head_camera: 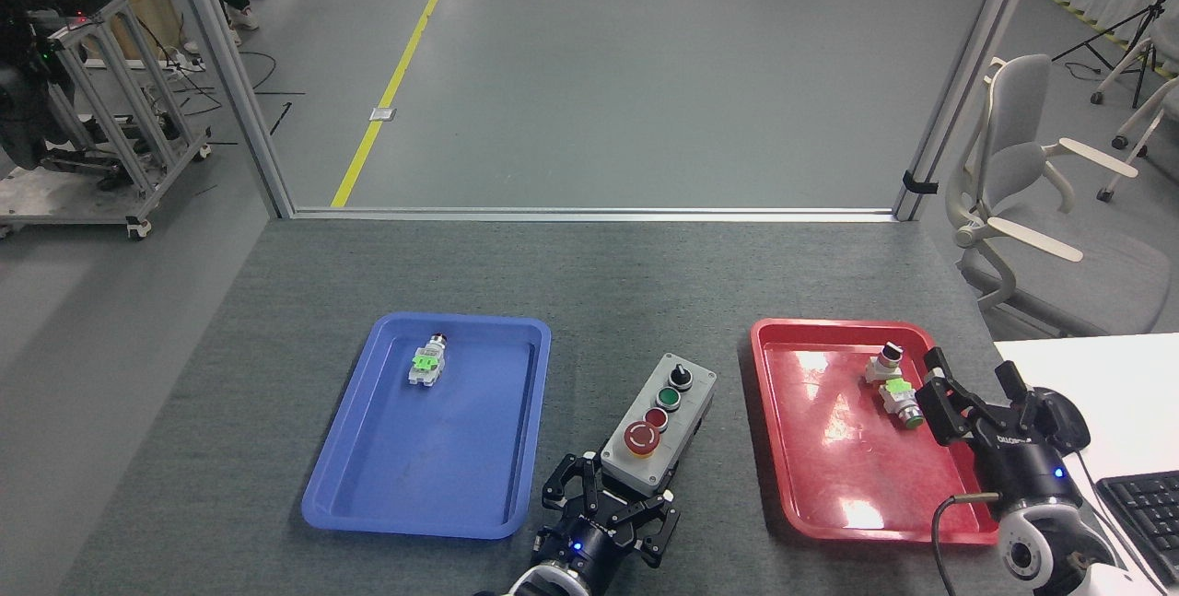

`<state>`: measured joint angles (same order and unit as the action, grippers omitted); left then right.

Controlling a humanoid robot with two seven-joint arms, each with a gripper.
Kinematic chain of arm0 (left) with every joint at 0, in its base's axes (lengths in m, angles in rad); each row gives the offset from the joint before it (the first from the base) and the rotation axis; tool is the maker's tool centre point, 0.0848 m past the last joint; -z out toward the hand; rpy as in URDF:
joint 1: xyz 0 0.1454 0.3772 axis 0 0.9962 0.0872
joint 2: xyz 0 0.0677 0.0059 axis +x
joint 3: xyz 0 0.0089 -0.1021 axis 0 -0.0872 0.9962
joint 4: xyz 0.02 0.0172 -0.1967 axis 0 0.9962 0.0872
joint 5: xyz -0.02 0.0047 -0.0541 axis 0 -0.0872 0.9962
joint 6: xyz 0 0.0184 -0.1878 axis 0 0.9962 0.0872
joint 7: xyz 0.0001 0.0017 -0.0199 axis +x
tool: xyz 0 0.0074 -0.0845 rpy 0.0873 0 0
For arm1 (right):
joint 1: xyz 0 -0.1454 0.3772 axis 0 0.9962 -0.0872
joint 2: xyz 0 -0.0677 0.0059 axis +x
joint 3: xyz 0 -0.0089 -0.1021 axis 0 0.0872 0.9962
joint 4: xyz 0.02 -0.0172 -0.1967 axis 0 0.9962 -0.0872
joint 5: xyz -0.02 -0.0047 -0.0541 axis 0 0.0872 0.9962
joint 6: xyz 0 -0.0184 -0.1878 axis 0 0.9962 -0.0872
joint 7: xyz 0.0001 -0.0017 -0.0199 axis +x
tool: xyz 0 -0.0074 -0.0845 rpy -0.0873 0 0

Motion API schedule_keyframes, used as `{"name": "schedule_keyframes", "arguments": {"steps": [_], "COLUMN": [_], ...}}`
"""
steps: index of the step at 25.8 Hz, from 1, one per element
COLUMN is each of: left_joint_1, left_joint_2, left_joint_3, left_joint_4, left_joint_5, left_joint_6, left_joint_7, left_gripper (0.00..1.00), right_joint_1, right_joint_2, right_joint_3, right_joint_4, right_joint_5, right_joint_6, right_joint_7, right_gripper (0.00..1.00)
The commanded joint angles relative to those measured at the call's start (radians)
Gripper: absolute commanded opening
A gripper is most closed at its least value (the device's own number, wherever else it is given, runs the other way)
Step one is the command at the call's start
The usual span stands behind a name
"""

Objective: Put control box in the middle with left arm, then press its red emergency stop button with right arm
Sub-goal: 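Drag the control box off the blue tray toward the table middle, then release the control box and withdraw the left gripper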

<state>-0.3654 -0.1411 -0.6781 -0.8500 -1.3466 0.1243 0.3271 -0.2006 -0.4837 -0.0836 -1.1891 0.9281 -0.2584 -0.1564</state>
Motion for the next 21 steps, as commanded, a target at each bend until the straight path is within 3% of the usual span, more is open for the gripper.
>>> {"name": "schedule_keyframes", "arguments": {"steps": [1, 13, 15, 16, 17, 21], "left_joint_1": [-0.006, -0.043, -0.043, -0.043, -0.043, -0.043], "left_joint_2": [0.0, 0.001, 0.001, 0.001, 0.003, 0.003], "left_joint_3": [-0.001, 0.0, 0.0, -0.001, -0.001, -0.001], "left_joint_4": [0.029, 0.12, 0.121, 0.12, 0.12, 0.118], "left_joint_5": [0.024, 0.073, 0.086, 0.086, 0.084, 0.083], "left_joint_6": [0.049, 0.084, 0.084, 0.084, 0.084, 0.084], "left_joint_7": [-0.002, 0.007, 0.007, 0.007, 0.009, 0.01], "left_gripper": [0.0, 0.01, 0.09, 0.22, 0.29, 0.38], "right_joint_1": [0.001, 0.0, 0.001, 0.001, 0.001, 0.001], "right_joint_2": [0.001, 0.001, 0.001, 0.001, 0.001, 0.001], "right_joint_3": [-0.001, -0.001, -0.001, -0.001, -0.001, -0.001], "right_joint_4": [0.0, 0.0, 0.0, 0.0, 0.0, 0.0], "right_joint_5": [0.0, 0.0, 0.0, 0.0, 0.0, -0.002], "right_joint_6": [-0.004, -0.002, -0.001, 0.001, 0.001, -0.002], "right_joint_7": [0.0, 0.0, 0.0, 0.0, 0.0, 0.0], "right_gripper": [1.0, 1.0, 1.0, 1.0, 1.0, 1.0]}}
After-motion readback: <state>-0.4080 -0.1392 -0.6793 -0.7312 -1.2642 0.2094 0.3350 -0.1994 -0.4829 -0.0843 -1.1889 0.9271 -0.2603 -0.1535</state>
